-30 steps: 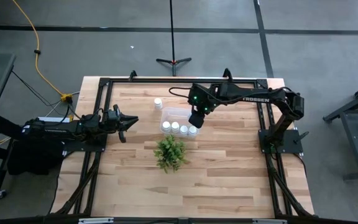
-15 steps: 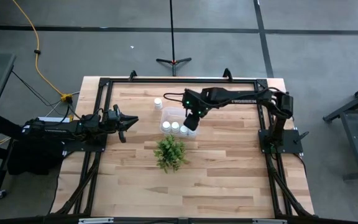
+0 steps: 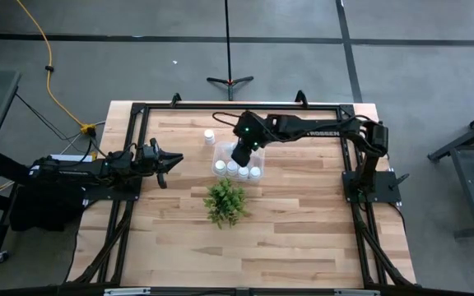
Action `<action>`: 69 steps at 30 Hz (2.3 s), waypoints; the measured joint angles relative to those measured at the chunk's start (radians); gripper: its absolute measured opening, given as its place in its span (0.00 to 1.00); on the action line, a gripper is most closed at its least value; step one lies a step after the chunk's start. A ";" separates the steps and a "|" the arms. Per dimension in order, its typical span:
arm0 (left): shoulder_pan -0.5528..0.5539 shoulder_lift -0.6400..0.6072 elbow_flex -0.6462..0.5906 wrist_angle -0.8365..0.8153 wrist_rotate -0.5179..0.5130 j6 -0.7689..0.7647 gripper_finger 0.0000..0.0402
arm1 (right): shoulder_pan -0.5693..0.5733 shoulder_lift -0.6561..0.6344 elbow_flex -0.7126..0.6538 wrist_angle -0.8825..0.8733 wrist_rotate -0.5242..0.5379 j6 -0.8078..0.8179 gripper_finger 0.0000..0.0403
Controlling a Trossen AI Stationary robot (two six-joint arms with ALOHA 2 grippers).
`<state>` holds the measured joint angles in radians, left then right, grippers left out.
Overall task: Pick and place pill bottles into a basket
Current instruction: Put the white pill bottle in the transparent bin
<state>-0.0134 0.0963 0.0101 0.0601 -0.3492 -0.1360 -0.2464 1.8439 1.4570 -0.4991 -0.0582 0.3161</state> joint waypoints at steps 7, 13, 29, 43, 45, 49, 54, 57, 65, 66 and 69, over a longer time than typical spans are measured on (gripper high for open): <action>0.000 0.000 0.000 0.000 0.000 0.000 0.21 | -0.004 0.000 0.000 0.226 0.000 -0.026 0.37; 0.000 0.000 0.000 0.000 0.000 0.000 0.21 | -0.010 0.022 0.000 0.485 0.022 -0.116 0.37; 0.000 0.063 0.000 0.000 0.002 -0.001 0.21 | -0.059 0.047 0.001 0.373 -0.028 -0.109 0.37; 0.000 0.092 0.000 0.000 0.002 -0.007 0.21 | 0.033 0.048 0.000 0.047 0.018 -0.185 0.37; 0.000 0.091 0.000 0.000 0.002 -0.007 0.21 | 0.033 0.048 0.000 0.033 0.021 -0.181 0.37; 0.000 0.091 0.000 0.000 0.002 -0.007 0.21 | 0.032 0.048 0.001 0.004 0.022 -0.179 0.37; 0.000 0.091 0.000 0.000 0.002 -0.007 0.21 | 0.032 0.047 0.001 -0.073 0.018 -0.185 0.37; 0.000 0.091 0.000 0.000 0.002 -0.007 0.21 | 0.032 0.047 0.001 -0.111 0.020 -0.186 0.37; 0.000 0.091 0.000 0.000 0.002 -0.007 0.21 | 0.032 0.047 0.001 -0.165 0.015 -0.186 0.37; 0.000 0.091 0.000 0.000 0.002 -0.007 0.21 | 0.032 0.047 0.001 -0.168 0.015 -0.186 0.37; 0.000 0.091 0.000 0.000 0.002 -0.007 0.21 | 0.032 0.047 0.001 -0.180 0.015 -0.186 0.37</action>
<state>-0.0135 0.1874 0.0105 0.0605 -0.3477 -0.1432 -0.2146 1.8908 1.4578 -0.6788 -0.0433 0.1299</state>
